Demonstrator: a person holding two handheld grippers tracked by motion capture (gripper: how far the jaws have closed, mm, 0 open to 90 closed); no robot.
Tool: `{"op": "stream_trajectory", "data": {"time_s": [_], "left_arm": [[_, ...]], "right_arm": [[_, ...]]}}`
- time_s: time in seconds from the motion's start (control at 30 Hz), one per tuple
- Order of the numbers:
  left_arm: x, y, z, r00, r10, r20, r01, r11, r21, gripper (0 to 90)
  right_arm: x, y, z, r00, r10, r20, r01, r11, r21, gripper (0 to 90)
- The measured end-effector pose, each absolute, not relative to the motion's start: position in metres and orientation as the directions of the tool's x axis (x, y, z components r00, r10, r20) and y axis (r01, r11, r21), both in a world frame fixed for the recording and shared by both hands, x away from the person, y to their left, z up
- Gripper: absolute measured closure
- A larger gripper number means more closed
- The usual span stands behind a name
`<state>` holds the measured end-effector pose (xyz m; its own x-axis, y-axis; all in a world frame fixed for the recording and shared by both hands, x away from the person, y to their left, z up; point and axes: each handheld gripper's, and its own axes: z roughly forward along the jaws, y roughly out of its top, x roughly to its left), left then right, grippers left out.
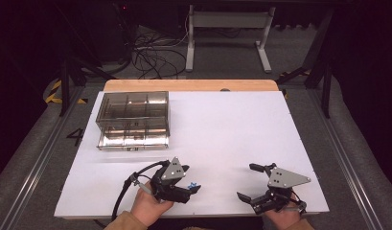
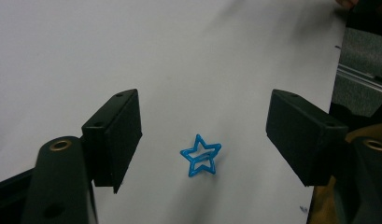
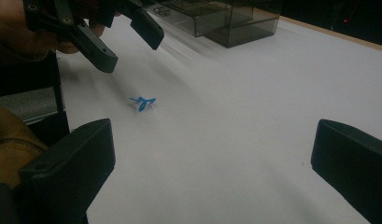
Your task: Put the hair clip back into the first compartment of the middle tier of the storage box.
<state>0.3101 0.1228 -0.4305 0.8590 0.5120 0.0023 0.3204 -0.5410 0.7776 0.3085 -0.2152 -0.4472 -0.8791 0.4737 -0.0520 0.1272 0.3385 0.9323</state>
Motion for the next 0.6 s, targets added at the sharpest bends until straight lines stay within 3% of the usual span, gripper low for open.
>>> {"op": "stream_trajectory", "data": {"time_s": [0.23, 0.6], "left_arm": [[0.313, 0.119, -0.436, 0.862, 0.507, 0.002, 0.339, -0.581, 0.740, 33.1], [0.312, 0.111, -0.443, 0.880, 0.475, 0.024, 0.327, -0.641, 0.695, 49.1]], "right_arm": [[0.309, -0.215, -0.448, -0.881, 0.471, -0.051, 0.129, 0.341, 0.931, 0.4], [0.309, -0.214, -0.448, -0.883, 0.467, -0.053, 0.127, 0.344, 0.930, 0.4]]}}
